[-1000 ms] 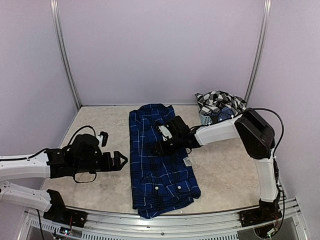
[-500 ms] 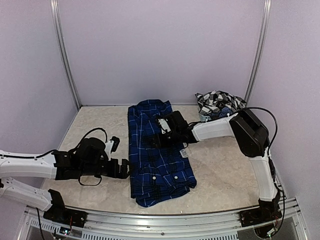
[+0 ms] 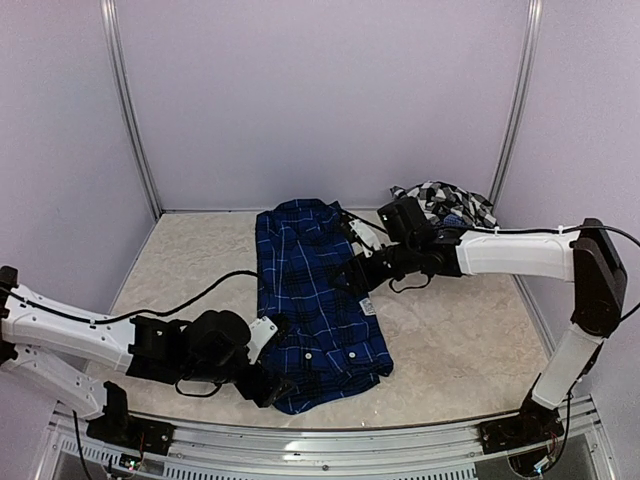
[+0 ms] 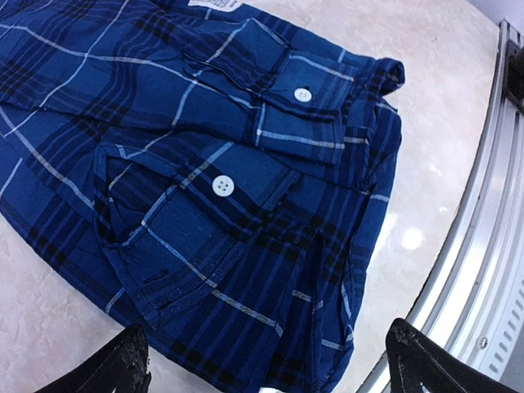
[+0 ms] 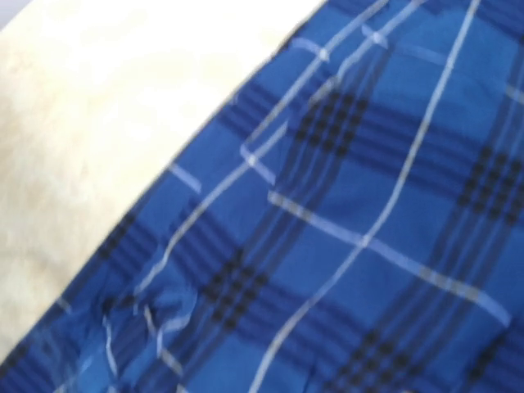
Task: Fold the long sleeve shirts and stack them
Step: Move the rectangle-folded shirt to the center of the board, then pick up the rectangle-folded shirt from the center of the board.
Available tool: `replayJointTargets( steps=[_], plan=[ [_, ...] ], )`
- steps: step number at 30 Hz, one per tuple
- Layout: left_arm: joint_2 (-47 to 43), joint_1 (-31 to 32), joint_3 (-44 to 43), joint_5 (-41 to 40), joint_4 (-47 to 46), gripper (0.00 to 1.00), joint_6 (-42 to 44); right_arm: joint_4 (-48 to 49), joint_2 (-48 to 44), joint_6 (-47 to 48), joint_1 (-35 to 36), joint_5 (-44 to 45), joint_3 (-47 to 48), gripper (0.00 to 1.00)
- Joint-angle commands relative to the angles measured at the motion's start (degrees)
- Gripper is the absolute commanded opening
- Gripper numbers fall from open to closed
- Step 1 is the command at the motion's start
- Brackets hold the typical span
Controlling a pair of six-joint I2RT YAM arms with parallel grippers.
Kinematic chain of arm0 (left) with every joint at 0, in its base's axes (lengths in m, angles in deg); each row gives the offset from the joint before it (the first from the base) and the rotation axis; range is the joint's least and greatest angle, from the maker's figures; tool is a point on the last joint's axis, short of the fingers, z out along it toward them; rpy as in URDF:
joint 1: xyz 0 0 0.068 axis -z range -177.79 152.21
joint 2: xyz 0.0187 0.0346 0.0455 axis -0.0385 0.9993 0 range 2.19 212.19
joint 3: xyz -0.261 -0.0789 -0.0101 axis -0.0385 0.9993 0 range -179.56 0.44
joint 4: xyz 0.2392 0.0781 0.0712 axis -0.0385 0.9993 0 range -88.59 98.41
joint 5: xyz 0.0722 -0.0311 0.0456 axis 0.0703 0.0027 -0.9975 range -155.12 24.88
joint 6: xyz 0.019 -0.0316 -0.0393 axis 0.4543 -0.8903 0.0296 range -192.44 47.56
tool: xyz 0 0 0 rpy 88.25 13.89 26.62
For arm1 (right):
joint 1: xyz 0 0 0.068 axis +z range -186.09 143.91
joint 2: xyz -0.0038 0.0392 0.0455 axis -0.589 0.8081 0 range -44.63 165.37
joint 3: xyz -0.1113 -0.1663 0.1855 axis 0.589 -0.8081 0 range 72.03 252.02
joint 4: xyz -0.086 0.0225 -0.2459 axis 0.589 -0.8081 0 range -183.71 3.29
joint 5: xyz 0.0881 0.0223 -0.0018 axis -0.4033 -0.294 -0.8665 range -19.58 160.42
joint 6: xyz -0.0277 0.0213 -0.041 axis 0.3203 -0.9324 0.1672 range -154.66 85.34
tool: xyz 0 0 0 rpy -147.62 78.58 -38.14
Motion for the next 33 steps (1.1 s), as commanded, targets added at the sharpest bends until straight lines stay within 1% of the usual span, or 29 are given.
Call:
replayJointTargets(
  steps=[1,4,9,13,22,25,27,29,32,33],
  plan=[
    [5.20,3.08,-6.88,-2.09,8.31,0.97,5.93,-1.34,-3.13,-0.52,-0.65,-1.41,-5.56,0.68],
    [9.95,3.96,-11.53,-0.79,13.28,0.99,7.64,0.13,-4.42,-1.42,-0.60,-1.80,-8.08,0.68],
    [15.63,3.63,-15.25,1.04,16.97,0.99,8.91,0.60,-6.23,-2.38,-0.61,-1.44,-11.14,0.68],
    [20.99,3.07,-19.25,0.36,22.07,0.95,8.32,1.06,-9.24,-3.38,-0.76,-0.60,-14.24,0.69],
    [25.07,0.95,-22.39,0.41,28.97,0.93,8.82,1.49,-10.89,-4.92,-0.84,-0.92,-16.67,0.69],
    [26.10,-0.01,-22.73,1.33,29.44,0.88,9.65,1.38,-10.98,-5.28,-0.83,-0.87,-16.89,0.69],
    [26.97,-0.55,-22.96,2.47,29.59,0.83,10.53,1.13,-11.26,-5.46,-0.79,-0.74,-17.09,0.69],
    [28.09,-1.27,-23.30,3.92,29.79,0.71,11.38,0.78,-11.77,-5.57,-0.85,-0.44,-17.40,0.69],
    [28.63,-1.56,-23.41,5.25,29.96,0.60,12.86,-0.39,-12.85,-5.52,-0.85,0.43,-17.76,0.68],
    [28.61,-1.58,-23.41,5.93,29.97,0.55,13.26,-0.88,-13.29,-5.57,-0.81,0.62,-17.92,0.69]
  ],
)
